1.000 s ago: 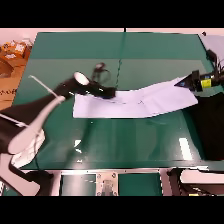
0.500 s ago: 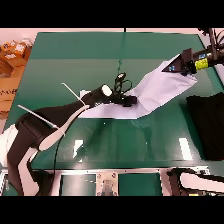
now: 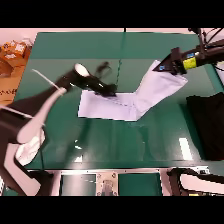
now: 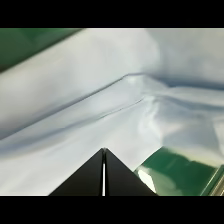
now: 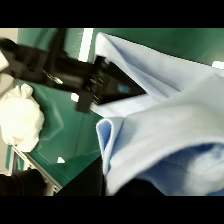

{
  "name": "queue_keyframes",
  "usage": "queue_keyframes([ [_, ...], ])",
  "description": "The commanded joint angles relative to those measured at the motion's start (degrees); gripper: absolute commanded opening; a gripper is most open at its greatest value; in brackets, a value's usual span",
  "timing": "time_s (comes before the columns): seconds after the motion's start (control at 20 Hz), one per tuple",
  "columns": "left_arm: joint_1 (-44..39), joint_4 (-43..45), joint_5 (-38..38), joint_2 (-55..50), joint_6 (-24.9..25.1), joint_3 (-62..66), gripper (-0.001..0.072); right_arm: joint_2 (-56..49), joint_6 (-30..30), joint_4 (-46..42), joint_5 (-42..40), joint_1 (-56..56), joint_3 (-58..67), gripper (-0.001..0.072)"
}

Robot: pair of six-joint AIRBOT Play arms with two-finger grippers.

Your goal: Fold the shirts.

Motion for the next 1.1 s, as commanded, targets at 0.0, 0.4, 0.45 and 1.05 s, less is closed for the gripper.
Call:
queue_keyframes([
  [0.0,11.63,13.57,-12.79,5.49,-2.67,4.42,0.002,-0.2,4.76,-0.02,-9.22,8.02,-1.36,0.0022],
  [0.4,27.47,14.49,-18.62,7.39,-2.16,12.33,0.002,-19.34,6.4,4.09,-53.13,40.41,-3.96,0.0184],
  [0.45,28.33,14.49,-18.64,7.37,-1.64,12.33,0.002,-22.45,6.21,6.25,-59.32,43.65,-3.76,0.032],
  [1.05,29.38,14.67,-19.06,7.37,0.09,12.33,0.002,-10.12,4.07,-8.92,-27.34,15.5,-13.99,0.0021],
])
